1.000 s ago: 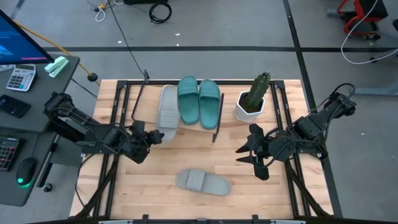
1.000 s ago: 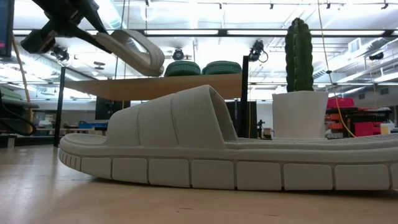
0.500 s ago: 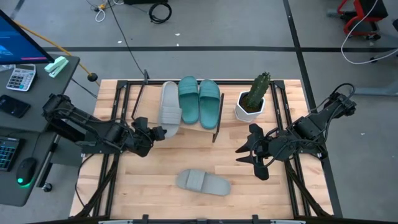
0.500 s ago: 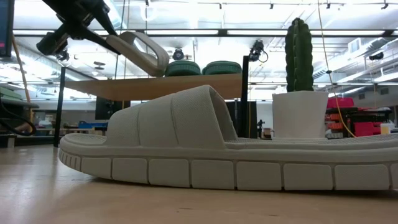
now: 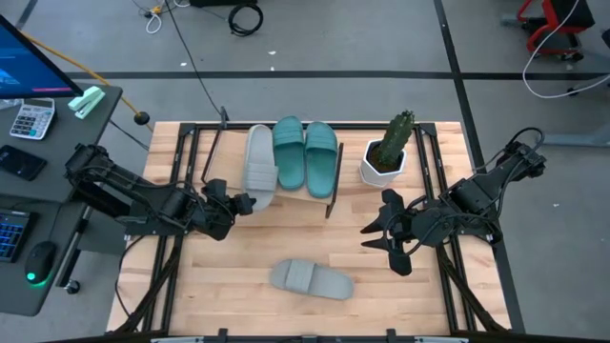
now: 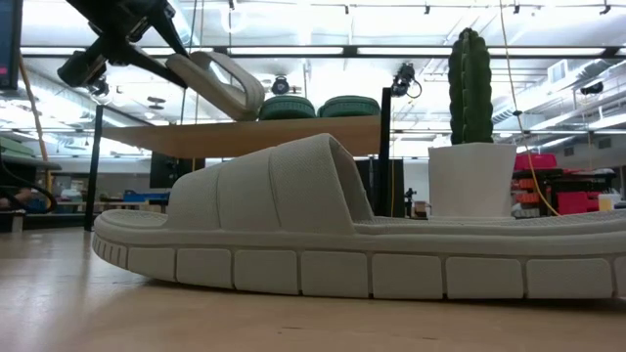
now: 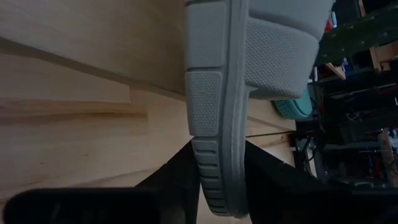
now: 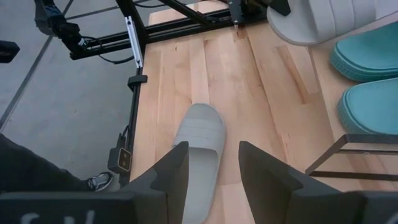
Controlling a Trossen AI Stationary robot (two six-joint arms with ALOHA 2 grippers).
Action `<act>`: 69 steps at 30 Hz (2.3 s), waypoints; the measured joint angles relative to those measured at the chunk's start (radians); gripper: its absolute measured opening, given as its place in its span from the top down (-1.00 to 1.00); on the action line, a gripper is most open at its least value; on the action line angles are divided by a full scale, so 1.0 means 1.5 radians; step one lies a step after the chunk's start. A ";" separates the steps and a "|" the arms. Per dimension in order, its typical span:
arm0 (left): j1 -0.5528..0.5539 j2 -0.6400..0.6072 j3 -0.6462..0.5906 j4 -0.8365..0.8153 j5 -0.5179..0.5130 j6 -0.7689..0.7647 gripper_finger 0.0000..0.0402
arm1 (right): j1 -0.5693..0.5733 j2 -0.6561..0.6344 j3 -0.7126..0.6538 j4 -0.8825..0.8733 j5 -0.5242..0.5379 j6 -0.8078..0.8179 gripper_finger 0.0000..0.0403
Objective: Pick and place slides into the shelf
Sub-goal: Put the gray slide on the shelf
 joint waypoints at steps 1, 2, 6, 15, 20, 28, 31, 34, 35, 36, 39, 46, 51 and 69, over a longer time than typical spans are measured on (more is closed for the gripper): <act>0.000 0.000 0.000 0.000 0.000 0.000 0.46 | 0.000 0.000 0.000 0.000 0.000 0.000 0.27; 0.000 0.000 0.000 0.000 -0.001 0.000 0.43 | 0.000 0.000 0.000 0.000 0.000 0.000 0.27; 0.000 0.000 0.000 0.001 0.000 0.000 0.28 | 0.000 0.000 0.000 0.000 0.000 0.000 0.27; 0.000 0.000 0.000 0.001 0.055 0.038 -0.13 | 0.000 0.000 0.000 0.000 0.000 -0.001 0.27; 0.000 0.000 0.000 0.001 0.097 0.076 -0.30 | 0.000 0.000 0.000 0.000 0.000 -0.001 0.27; 0.014 -0.006 0.000 -0.005 0.105 0.141 -0.37 | 0.000 0.000 0.000 0.000 0.000 -0.001 0.27; 0.023 -0.017 0.000 -0.005 0.122 0.173 -0.34 | 0.000 0.000 0.000 0.001 0.000 -0.001 0.27; 0.026 -0.027 0.000 -0.009 0.136 0.191 -0.31 | 0.005 0.000 0.000 0.004 0.000 -0.001 0.27; 0.026 -0.031 0.000 -0.012 0.139 0.195 -0.30 | 0.006 0.000 0.000 0.004 0.000 -0.001 0.27; 0.029 -0.034 0.000 -0.015 0.142 0.199 -0.30 | 0.006 0.000 0.000 0.004 0.000 -0.001 0.27; 0.042 -0.039 0.000 -0.023 0.169 0.214 -0.29 | 0.006 0.000 0.000 0.004 0.000 -0.001 0.27; 0.079 -0.043 0.000 -0.024 0.223 0.256 -0.29 | 0.006 0.000 0.000 0.004 0.000 -0.002 0.27; 0.112 -0.047 0.000 -0.022 0.235 0.281 -0.29 | 0.006 0.000 0.000 0.003 0.000 -0.006 0.27; 0.144 -0.047 0.000 0.051 0.301 0.349 -0.30 | 0.006 0.000 0.000 0.003 0.000 -0.024 0.27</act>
